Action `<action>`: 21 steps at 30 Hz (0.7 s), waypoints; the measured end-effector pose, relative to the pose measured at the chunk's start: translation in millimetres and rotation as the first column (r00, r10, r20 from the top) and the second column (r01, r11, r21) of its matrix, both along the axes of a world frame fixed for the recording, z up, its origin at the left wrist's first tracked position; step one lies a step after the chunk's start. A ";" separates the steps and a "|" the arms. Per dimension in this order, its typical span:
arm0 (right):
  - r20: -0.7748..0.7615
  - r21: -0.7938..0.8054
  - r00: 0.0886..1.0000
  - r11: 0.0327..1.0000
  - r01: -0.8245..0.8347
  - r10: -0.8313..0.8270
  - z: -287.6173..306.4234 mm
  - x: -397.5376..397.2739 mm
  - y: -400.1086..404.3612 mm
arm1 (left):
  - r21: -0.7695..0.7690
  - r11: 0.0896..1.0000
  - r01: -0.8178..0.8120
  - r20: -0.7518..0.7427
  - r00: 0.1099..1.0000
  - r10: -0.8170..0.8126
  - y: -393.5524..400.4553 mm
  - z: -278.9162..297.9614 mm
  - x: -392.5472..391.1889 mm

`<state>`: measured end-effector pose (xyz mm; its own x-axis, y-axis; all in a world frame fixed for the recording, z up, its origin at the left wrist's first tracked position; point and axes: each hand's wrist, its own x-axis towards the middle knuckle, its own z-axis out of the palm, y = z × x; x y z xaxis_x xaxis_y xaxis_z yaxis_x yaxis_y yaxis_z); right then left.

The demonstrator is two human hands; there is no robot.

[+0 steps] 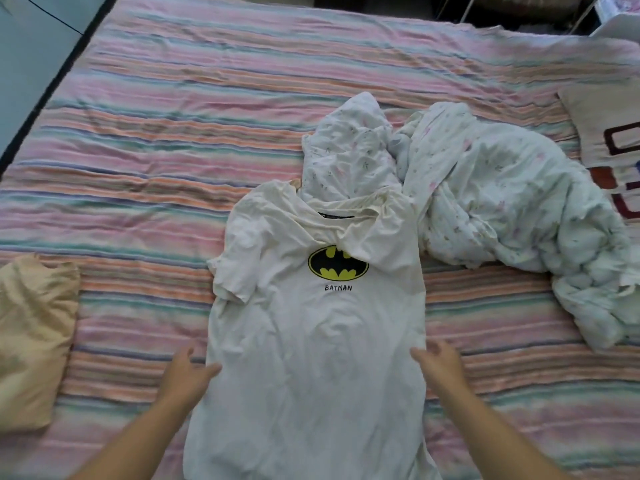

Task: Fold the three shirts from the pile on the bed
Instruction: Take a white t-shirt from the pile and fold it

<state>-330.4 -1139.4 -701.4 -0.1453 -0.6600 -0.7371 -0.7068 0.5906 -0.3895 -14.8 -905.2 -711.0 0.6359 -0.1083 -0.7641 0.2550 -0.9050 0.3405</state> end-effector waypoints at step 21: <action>-0.056 0.236 0.963 0.941 -0.244 0.264 -32.5 -120.9 141.0 | -0.071 0.985 -0.154 -0.218 0.966 0.136 104.5 -26.1 -90.1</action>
